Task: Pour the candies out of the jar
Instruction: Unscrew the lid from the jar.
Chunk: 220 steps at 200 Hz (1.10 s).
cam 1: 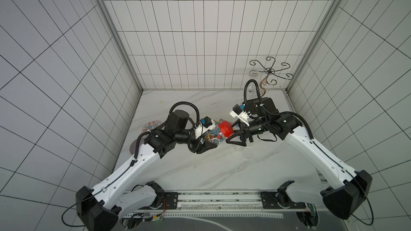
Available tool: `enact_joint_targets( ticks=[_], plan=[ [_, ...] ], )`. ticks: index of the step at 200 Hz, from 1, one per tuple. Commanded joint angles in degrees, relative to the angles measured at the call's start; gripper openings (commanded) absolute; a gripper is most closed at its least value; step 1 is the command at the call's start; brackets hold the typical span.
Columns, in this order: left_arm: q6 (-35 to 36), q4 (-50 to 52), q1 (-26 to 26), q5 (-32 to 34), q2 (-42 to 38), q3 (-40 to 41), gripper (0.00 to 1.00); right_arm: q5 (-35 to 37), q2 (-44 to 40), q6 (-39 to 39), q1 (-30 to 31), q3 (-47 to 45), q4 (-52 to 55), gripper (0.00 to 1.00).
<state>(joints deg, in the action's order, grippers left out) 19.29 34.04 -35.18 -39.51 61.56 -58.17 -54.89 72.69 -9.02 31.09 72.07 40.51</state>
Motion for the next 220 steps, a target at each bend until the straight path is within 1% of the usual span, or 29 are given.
enact_joint_targets(
  ticks=[1, 22, 51, 88, 126, 160, 197, 220],
  plan=[
    [1.7, -3.1, 0.2, 0.7, -1.6, -0.9, 0.6, 1.4, -0.6, -0.7, 0.4, 6.5, 2.7, 0.89],
    [2.5, -2.8, 0.2, 2.4, -2.0, -0.7, 0.6, 2.3, -0.5, -0.3, 0.4, 7.5, 3.8, 0.89],
    [2.6, -5.1, 0.2, 7.6, -3.7, 1.0, 0.6, 5.0, -0.1, 1.3, 0.2, 10.5, 7.0, 0.9],
    [2.0, -9.7, 0.2, 16.0, -6.1, 4.4, 0.6, 6.9, 1.2, 8.2, -1.3, 14.8, 9.6, 0.93],
    [2.8, -11.9, 0.0, 23.9, -8.2, 6.6, 0.6, 9.0, 7.3, 15.6, -4.2, 25.5, 18.6, 0.95],
    [4.2, -12.5, -2.0, 30.0, -9.3, 8.6, 0.59, 6.2, 12.6, 21.6, -5.9, 31.9, 20.5, 0.98],
    [5.8, -11.3, -6.5, 36.5, -8.3, 9.4, 0.6, 5.8, 19.5, 22.5, -5.8, 36.9, 24.2, 1.0],
    [5.5, -11.3, -7.1, 35.9, -8.5, 9.4, 0.6, 6.6, 21.8, 22.6, -5.7, 37.9, 25.0, 1.0]
  ],
)
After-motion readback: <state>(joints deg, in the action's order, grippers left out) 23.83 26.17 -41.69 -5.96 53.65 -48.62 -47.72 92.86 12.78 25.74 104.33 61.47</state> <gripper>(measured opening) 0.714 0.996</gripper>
